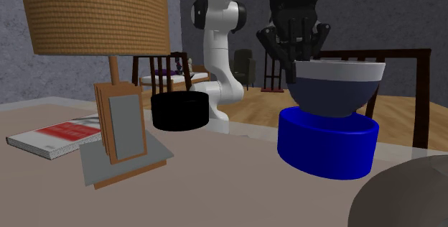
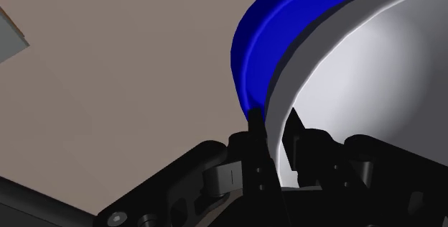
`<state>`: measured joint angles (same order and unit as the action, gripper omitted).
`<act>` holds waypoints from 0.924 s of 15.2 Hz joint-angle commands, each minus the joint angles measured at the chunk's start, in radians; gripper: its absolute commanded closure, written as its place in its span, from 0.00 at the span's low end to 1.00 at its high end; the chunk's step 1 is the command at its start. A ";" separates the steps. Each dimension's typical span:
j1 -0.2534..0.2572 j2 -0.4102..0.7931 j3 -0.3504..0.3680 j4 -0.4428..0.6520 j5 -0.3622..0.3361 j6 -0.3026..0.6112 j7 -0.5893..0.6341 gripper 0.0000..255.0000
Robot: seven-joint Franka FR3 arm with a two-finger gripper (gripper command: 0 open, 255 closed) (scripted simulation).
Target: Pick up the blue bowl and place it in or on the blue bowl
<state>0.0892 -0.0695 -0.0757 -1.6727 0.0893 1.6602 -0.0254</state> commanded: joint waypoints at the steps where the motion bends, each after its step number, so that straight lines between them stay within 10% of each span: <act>1: 0.000 -0.007 0.000 -0.035 0.000 0.030 -0.002 1.00; 9: 0.000 -0.008 0.000 -0.041 0.000 0.034 -0.002 1.00; 10: 0.000 -0.008 0.000 -0.041 0.000 0.034 -0.002 0.00; 14: 0.000 -0.008 0.000 -0.041 0.000 0.035 -0.002 0.00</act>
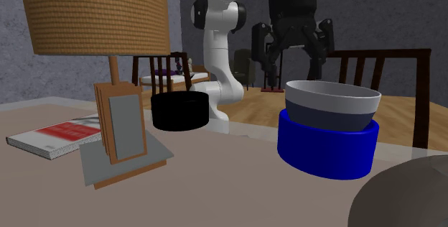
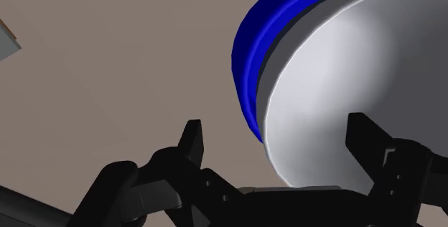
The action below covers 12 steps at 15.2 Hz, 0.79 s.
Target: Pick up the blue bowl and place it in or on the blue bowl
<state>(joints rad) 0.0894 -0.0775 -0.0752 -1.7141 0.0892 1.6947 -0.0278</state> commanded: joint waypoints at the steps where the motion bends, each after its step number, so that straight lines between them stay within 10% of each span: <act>1: 0.000 0.000 0.000 0.000 0.000 0.000 0.000 0.00; 12: -0.005 0.026 -0.007 0.159 0.002 -0.134 0.000 0.00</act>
<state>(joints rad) 0.0844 -0.0519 -0.0818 -1.5550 0.0908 1.5607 -0.0273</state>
